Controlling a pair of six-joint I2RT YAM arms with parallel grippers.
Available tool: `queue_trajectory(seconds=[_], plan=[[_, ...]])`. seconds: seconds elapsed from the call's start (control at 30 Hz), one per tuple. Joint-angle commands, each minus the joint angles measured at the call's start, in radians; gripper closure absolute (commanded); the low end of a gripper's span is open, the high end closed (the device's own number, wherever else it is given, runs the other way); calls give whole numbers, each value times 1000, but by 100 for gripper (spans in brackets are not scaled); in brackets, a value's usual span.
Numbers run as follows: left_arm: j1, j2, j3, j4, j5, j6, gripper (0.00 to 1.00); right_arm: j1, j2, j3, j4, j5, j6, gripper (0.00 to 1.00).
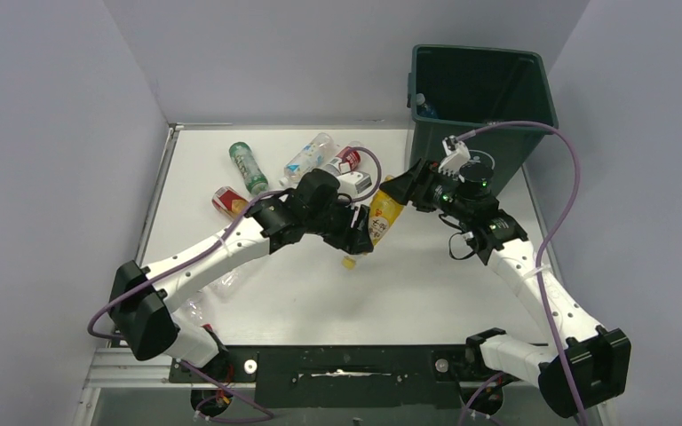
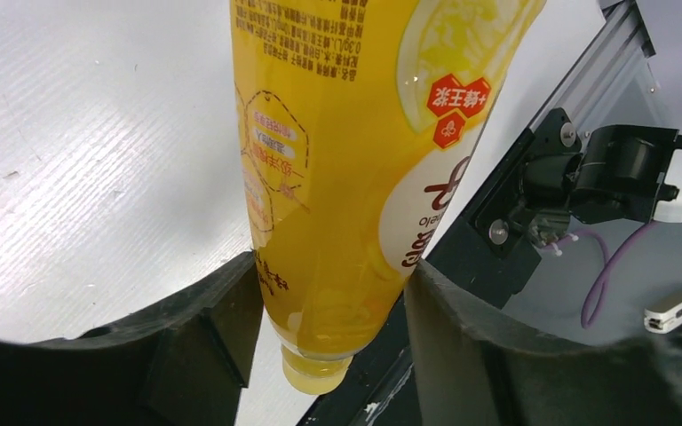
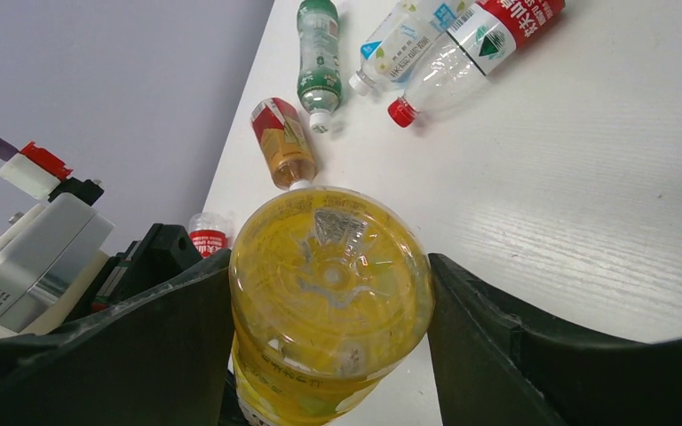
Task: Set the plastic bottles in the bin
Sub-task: Pick up the plastic bottle at the center of the board, then place the plastic bottle in the trash bin.
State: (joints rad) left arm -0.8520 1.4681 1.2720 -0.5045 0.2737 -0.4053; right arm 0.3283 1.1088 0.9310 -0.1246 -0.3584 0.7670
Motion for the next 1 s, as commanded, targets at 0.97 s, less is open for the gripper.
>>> queue_trajectory(seconds=[0.97], plan=[[252, -323, 4, -289, -339, -24, 13, -570, 274, 754, 101, -212, 46, 51]])
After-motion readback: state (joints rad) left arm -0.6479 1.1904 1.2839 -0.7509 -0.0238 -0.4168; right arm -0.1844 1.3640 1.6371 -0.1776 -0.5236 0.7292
